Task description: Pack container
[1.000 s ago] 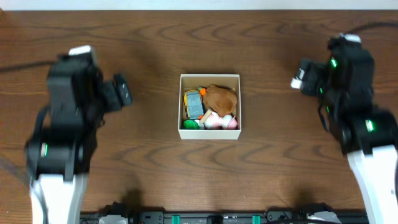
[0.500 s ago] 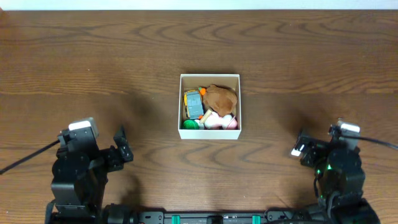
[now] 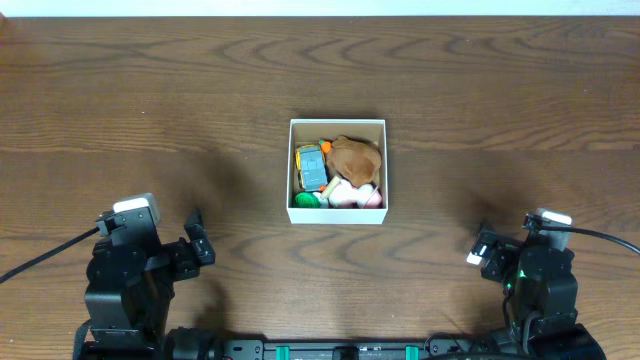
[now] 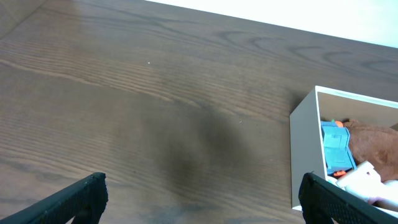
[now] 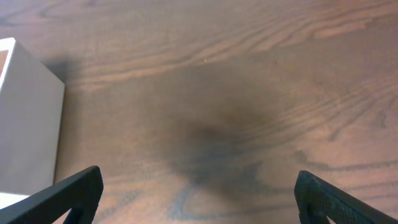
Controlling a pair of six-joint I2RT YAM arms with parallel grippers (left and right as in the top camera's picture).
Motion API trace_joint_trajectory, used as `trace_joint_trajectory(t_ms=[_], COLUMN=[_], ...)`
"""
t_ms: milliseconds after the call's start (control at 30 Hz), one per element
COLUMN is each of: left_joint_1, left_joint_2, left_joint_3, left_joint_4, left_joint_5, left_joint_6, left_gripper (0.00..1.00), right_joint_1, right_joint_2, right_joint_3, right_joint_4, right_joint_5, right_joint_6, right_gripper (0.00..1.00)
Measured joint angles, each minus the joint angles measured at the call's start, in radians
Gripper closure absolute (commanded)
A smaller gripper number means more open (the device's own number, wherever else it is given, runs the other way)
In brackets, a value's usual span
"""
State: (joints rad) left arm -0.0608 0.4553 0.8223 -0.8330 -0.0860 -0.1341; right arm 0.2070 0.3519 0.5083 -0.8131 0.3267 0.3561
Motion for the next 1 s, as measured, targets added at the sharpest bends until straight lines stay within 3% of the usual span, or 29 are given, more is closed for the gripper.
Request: trace_joint_trajectory(t_ms=[267, 433, 733, 867, 1000], left_joint_1=[0.000, 0.000, 0.000, 0.000, 0.000], left_joint_2=[0.000, 0.000, 0.000, 0.000, 0.000], left_joint_3=[0.000, 0.000, -0.003, -0.003, -0.003], left_joint_4=[0.000, 0.000, 0.000, -0.001, 0.000], left_joint_5=[0.000, 0.000, 0.000, 0.000, 0.000], left_joint_6=[0.000, 0.000, 0.000, 0.000, 0.000], left_gripper=[0.02, 0.02, 0.02, 0.02, 0.02], right_joint_1=[0.000, -0.001, -0.040, -0.062, -0.076], right_joint_2=[0.000, -0.038, -0.246, -0.313, -0.338], right_joint_3=[-0.002, -0.074, -0.393, -0.471, -0.492], right_joint_4=[-0.011, 0.264, 0.729, 0.825, 0.777], right_joint_5=[0.005, -0.059, -0.195, -0.218, -0.269], right_joint_6=[-0.009, -0.111, -0.212, -0.240, -0.299], right_gripper=[0.01, 0.01, 0.01, 0.01, 0.01])
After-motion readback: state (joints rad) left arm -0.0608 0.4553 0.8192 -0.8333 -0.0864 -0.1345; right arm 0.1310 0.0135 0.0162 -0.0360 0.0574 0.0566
